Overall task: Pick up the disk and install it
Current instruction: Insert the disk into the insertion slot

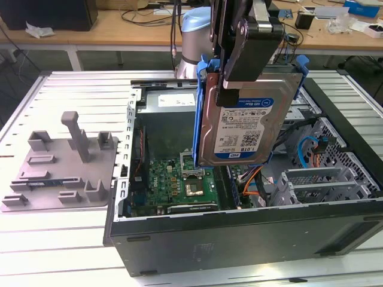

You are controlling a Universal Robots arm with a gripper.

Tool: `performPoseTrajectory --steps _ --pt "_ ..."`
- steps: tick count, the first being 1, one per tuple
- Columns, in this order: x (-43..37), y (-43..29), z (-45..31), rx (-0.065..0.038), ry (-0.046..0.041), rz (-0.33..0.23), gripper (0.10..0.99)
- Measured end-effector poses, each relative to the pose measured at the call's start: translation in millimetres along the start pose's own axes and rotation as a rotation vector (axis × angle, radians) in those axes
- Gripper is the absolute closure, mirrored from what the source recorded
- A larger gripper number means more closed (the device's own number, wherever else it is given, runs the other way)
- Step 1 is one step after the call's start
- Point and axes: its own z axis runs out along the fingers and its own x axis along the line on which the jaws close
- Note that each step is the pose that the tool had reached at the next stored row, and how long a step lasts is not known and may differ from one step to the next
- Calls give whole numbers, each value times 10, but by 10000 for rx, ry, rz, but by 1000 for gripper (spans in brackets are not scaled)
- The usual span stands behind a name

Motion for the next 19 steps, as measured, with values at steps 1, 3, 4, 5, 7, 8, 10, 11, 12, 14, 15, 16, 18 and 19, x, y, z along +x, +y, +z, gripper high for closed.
performPoseTrajectory --steps 1,3,4,5,7,8,10,11,12,14,15,16,18,19 --pt "0 0 1 0 -8 -1 718" --pt "3 0 2 4 -66 -3 718" --pt "6 0 2 6 -95 -3 718" --pt "9 0 3 9 -133 -4 718" --pt "17 0 6 16 -205 -6 718" --pt "22 1 7 20 -250 -7 718" --pt "31 1 9 26 -302 -9 718" --pt "33 1 9 26 -306 -8 718" --pt "34 1 10 26 -307 -8 718" --pt "35 1 9 26 -306 -9 718" --pt "36 0 10 26 -306 -9 718" --pt "37 -4 9 25 -306 -11 718" --pt "38 -12 9 28 -306 -9 718" --pt "39 -16 9 30 -306 -9 718"
